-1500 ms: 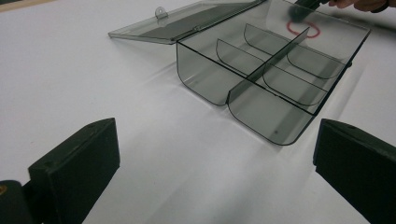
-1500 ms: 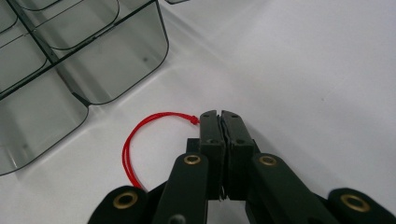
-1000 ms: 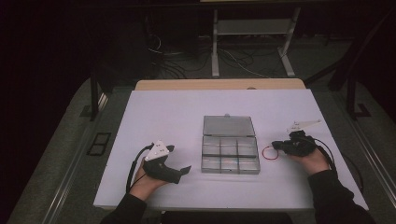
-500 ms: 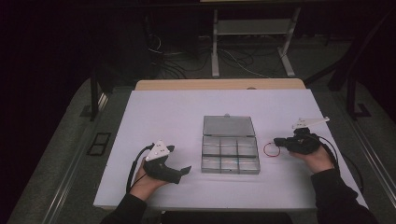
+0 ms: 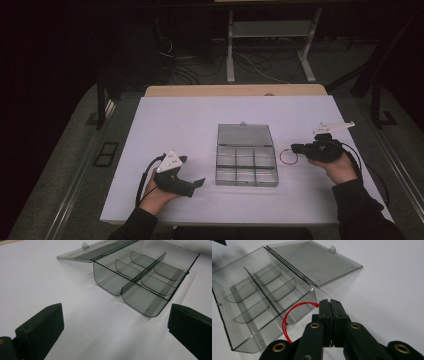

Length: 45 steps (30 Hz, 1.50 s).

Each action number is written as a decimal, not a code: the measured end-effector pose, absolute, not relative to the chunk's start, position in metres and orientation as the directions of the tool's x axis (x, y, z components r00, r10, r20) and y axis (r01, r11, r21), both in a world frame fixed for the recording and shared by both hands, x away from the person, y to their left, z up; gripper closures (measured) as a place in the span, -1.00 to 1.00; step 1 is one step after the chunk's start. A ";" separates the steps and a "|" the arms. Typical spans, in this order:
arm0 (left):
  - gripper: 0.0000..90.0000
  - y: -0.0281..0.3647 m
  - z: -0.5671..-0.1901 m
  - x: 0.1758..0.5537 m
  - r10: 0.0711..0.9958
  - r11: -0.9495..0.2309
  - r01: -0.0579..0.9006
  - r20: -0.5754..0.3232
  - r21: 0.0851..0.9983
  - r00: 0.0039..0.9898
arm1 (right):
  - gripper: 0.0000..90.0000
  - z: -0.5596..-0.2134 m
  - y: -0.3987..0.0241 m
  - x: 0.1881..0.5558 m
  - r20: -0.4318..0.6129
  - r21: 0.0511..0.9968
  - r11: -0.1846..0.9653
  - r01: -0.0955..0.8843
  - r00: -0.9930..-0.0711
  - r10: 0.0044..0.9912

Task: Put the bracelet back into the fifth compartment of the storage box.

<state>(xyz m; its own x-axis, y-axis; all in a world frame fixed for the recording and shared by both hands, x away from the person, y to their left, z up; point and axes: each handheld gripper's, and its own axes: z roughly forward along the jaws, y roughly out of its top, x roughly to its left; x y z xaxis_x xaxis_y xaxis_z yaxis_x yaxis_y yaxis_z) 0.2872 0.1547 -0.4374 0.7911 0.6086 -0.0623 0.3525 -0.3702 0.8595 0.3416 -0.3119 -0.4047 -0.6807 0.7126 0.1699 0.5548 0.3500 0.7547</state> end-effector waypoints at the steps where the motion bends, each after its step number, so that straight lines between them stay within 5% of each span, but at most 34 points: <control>1: -1.00 0.155 -0.437 0.287 0.608 -0.369 0.352 -0.063 0.860 0.791 | 0.94 -0.404 -0.311 0.342 0.167 0.757 0.353 0.550 -0.685 0.709; 45: -1.00 0.153 -0.439 0.288 0.597 -0.369 0.352 -0.070 0.860 0.799 | 0.94 -0.398 -0.227 0.347 0.166 0.769 0.436 0.468 -0.804 0.571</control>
